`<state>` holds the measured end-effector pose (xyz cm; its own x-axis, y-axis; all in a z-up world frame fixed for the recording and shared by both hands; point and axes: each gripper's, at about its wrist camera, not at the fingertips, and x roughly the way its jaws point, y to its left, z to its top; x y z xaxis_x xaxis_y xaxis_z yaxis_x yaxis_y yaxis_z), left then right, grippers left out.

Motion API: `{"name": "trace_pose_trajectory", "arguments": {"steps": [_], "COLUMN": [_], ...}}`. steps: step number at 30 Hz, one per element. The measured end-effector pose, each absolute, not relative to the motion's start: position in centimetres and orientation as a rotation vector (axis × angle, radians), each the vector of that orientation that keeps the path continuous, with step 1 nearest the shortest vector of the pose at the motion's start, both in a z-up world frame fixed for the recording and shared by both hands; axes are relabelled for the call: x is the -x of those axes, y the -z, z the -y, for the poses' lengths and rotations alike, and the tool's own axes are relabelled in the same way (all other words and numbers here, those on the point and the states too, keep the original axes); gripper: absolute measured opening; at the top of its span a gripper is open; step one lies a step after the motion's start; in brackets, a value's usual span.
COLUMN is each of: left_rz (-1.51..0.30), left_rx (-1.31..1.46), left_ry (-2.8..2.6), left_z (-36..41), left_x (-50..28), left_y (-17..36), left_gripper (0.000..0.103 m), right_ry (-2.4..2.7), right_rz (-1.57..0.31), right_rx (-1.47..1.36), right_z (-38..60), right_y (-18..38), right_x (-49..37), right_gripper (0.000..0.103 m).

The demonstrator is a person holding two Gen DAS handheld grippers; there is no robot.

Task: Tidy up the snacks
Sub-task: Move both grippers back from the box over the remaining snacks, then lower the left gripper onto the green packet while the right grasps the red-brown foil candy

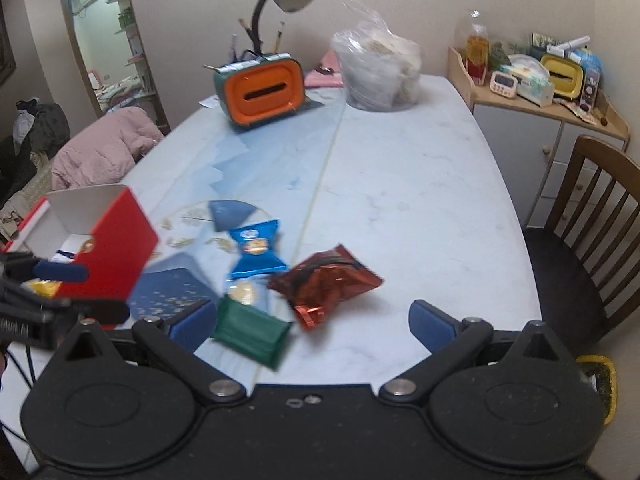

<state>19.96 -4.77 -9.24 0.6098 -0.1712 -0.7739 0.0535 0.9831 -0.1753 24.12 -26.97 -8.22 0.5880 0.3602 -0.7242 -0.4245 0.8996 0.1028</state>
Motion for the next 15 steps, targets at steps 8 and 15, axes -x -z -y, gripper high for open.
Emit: {"name": "trace_pose_trajectory", "arguments": {"steps": [8,15], "left_rz": [-1.012,-1.091], "left_rx": [0.123,0.241], "left_ry": [0.119,-0.008], "left_z": [8.6,9.2], "left_x": [-22.9,-25.5], "left_y": [12.9,15.4], "left_gripper": [0.102,0.102], "right_ry": [-0.510,-0.565], "right_rz": [-0.899,-0.933], "right_rx": [0.137,0.227], "right_z": [27.3,25.7], "right_y": [11.2,13.5], "right_x": [-29.7,-33.2], "right_gripper": [0.103,0.103]}}
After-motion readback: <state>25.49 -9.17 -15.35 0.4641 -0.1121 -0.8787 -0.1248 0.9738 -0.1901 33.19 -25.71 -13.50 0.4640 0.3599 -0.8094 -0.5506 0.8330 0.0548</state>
